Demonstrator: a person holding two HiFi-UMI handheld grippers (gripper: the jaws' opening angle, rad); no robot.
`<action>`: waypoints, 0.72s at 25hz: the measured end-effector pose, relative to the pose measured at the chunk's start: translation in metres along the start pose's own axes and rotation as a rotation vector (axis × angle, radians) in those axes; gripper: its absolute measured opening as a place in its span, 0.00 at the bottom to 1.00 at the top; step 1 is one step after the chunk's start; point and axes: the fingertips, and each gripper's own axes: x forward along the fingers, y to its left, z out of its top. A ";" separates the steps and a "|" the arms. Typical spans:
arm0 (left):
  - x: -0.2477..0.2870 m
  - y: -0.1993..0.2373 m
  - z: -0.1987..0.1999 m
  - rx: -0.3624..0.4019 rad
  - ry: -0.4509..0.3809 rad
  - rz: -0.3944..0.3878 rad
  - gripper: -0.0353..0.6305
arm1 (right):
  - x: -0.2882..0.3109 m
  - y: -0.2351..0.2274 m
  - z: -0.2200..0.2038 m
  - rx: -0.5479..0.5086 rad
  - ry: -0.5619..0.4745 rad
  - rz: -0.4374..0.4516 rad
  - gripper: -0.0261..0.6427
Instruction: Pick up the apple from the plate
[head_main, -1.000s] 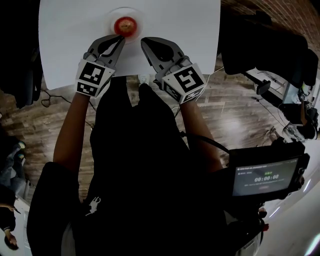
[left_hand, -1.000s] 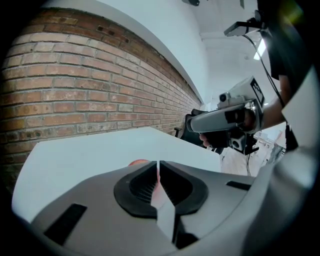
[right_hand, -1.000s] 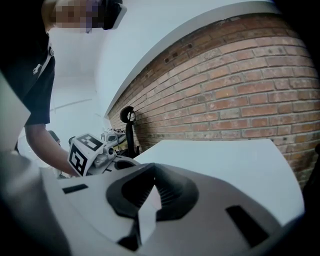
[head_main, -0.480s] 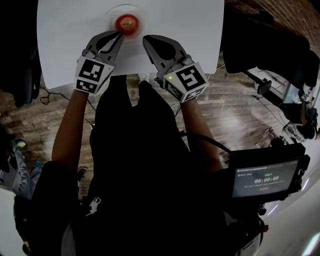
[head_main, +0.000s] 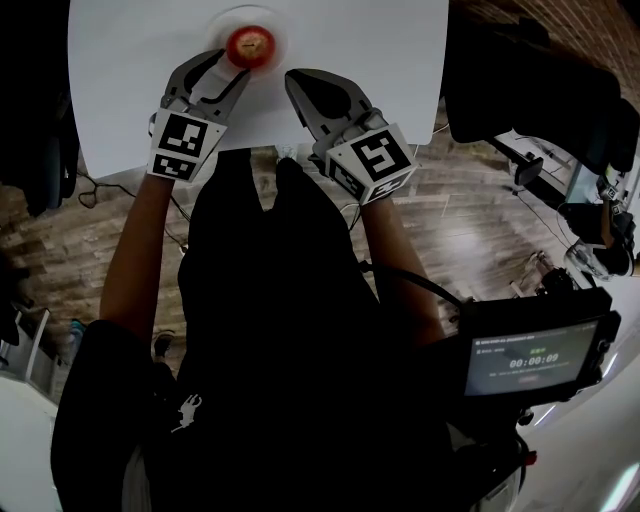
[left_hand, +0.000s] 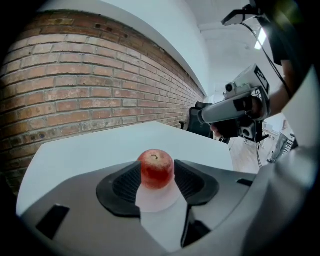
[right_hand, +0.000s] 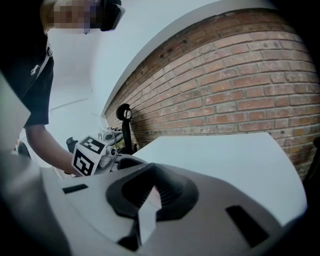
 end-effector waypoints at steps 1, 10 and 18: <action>0.003 0.002 -0.003 0.003 0.005 0.003 0.36 | 0.002 -0.001 -0.002 0.002 0.001 -0.001 0.05; 0.014 0.007 -0.012 0.053 0.030 0.014 0.52 | 0.007 -0.003 -0.003 -0.001 0.001 -0.001 0.05; 0.019 0.006 -0.024 0.071 0.059 0.026 0.61 | 0.004 -0.002 -0.003 0.003 0.003 0.002 0.05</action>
